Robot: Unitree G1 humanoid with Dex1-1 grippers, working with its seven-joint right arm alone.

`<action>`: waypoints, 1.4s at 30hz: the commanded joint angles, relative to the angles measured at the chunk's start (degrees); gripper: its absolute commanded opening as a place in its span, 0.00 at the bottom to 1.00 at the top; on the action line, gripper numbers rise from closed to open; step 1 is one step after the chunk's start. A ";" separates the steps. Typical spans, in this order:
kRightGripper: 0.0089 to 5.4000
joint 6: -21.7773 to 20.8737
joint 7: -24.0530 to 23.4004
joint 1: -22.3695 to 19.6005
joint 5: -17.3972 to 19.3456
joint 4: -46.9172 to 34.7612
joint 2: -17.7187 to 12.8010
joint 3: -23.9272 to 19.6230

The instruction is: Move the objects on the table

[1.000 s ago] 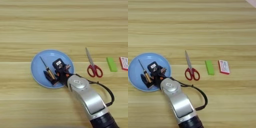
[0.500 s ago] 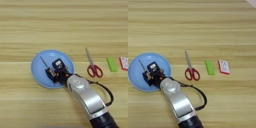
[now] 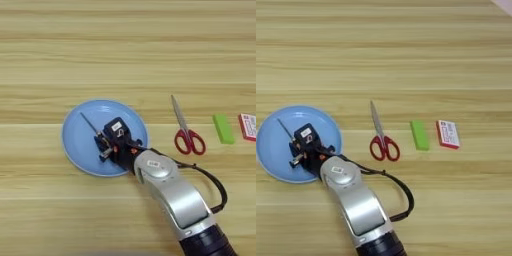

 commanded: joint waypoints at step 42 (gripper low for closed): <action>0.16 3.15 -2.49 -1.63 7.41 -15.33 -0.16 -16.73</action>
